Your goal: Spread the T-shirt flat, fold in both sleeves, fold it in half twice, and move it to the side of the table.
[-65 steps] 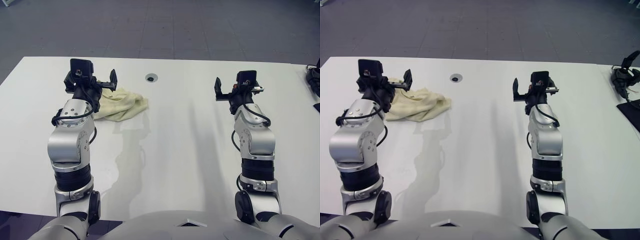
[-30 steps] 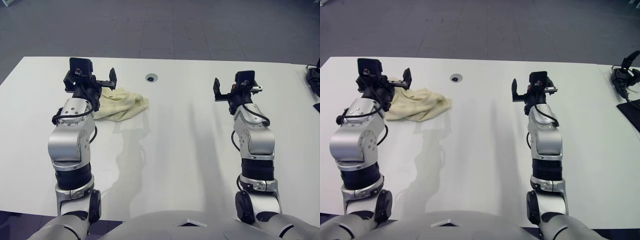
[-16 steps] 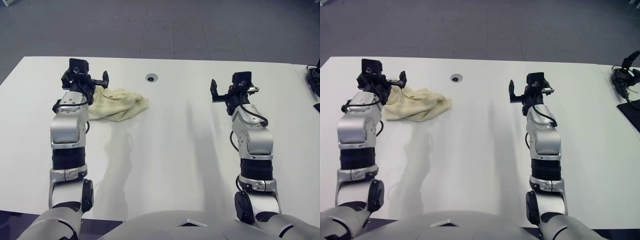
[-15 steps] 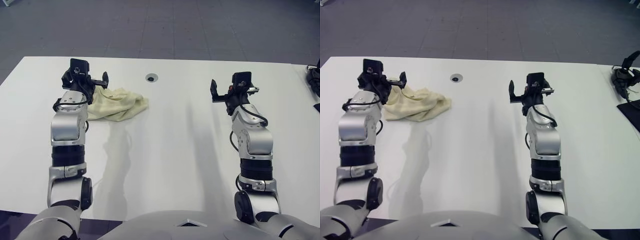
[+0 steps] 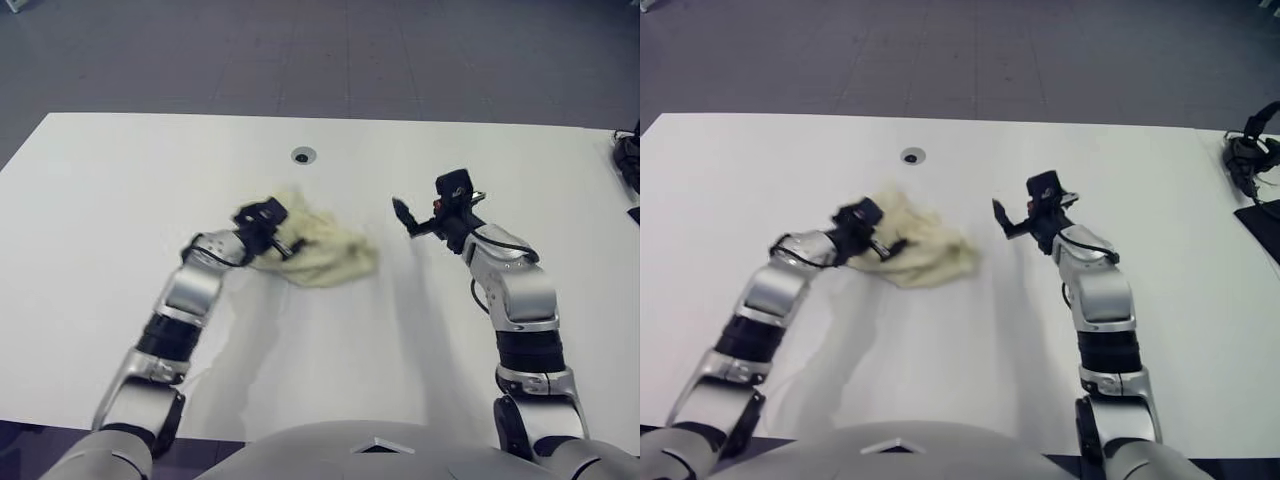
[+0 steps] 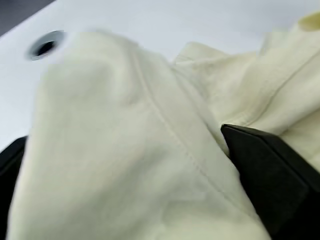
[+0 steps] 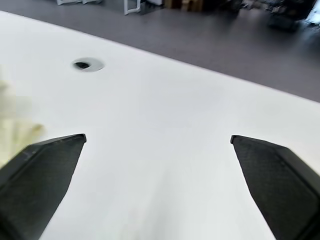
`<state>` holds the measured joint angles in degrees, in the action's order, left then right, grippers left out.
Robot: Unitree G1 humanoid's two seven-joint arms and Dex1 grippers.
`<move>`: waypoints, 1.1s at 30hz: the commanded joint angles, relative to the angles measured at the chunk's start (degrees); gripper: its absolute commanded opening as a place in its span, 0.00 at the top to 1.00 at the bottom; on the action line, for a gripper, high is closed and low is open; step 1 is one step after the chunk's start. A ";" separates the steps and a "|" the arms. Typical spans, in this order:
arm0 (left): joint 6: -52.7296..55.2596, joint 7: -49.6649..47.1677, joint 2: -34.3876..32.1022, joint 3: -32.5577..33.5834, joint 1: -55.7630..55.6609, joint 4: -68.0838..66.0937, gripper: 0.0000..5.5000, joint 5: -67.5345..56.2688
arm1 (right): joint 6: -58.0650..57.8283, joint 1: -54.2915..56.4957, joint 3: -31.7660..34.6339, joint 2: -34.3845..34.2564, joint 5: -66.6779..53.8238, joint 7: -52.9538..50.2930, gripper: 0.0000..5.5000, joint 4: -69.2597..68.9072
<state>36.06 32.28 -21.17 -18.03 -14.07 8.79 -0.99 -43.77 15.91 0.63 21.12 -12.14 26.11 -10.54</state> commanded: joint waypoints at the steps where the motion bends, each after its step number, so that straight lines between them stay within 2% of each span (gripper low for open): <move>1: 8.26 -1.98 2.00 -2.21 5.55 9.15 0.02 -1.43 | -16.37 0.88 3.14 5.01 -10.74 6.98 0.02 -7.72; 6: 13.15 -4.97 4.06 0.20 6.28 13.90 0.02 -2.82 | -36.72 -2.26 6.64 13.60 -24.63 14.98 0.02 -16.98; 11: 17.58 -6.24 4.39 3.40 6.44 19.70 0.02 -5.33 | -40.56 -9.11 6.49 18.13 -30.64 17.49 0.02 -24.50; 20: 25.67 -6.26 1.25 7.10 3.98 26.91 0.02 -8.77 | -39.52 -12.57 3.61 10.56 -29.76 8.20 0.02 -25.17; 26: 26.38 -7.22 0.70 7.16 3.28 26.81 0.02 -10.08 | -39.37 -11.45 3.47 8.44 -30.54 5.99 0.02 -24.06; 33: 25.78 -8.36 -0.56 5.85 3.67 26.24 0.02 -9.92 | -37.98 -11.49 2.41 8.92 -30.49 5.52 0.25 -23.80</move>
<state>61.63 24.30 -20.70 -11.43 -10.51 35.00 -11.09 -82.19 3.99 3.26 29.56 -42.25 32.04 -34.33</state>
